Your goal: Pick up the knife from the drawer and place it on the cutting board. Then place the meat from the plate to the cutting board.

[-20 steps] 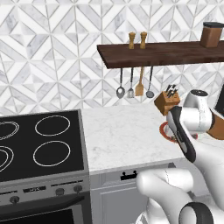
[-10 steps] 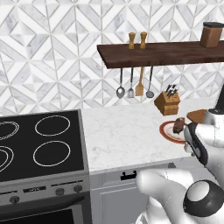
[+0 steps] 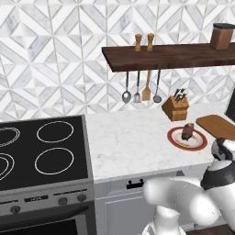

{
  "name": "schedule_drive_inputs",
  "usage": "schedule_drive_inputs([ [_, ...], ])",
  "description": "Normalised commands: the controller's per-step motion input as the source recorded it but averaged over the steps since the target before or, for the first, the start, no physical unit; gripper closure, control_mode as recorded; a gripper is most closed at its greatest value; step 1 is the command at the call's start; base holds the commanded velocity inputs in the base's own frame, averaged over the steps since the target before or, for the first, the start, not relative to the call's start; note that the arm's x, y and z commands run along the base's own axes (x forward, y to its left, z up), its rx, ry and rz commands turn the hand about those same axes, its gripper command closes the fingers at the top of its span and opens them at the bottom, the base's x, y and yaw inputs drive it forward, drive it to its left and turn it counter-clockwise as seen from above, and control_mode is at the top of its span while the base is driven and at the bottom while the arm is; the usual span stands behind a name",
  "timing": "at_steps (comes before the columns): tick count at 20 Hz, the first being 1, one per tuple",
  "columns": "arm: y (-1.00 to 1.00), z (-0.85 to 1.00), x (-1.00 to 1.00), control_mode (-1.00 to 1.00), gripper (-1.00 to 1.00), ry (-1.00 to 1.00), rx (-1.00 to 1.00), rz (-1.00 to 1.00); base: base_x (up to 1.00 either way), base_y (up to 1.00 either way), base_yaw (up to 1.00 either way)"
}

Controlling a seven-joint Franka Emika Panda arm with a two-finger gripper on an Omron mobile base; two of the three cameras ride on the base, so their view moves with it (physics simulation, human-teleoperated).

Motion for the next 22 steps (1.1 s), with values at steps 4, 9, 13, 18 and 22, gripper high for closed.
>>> schedule_drive_inputs([
  [4,-0.64,-0.48,-0.28,-1.00,-1.00,0.03,0.05,0.00,0.00,0.00,0.00],
  [9,-0.61,-0.37,0.02,-1.00,-1.00,0.12,0.00,0.02,0.00,0.00,0.00],
  [13,-0.40,-0.25,0.14,-1.00,-1.00,0.17,0.00,0.09,0.00,0.00,0.00],
  [18,-0.08,-0.41,-0.14,-1.00,-1.00,0.14,0.00,0.04,0.00,0.00,0.00],
  [22,0.00,-0.53,-0.46,-1.00,-1.00,0.07,0.05,0.01,0.00,0.00,0.00],
])
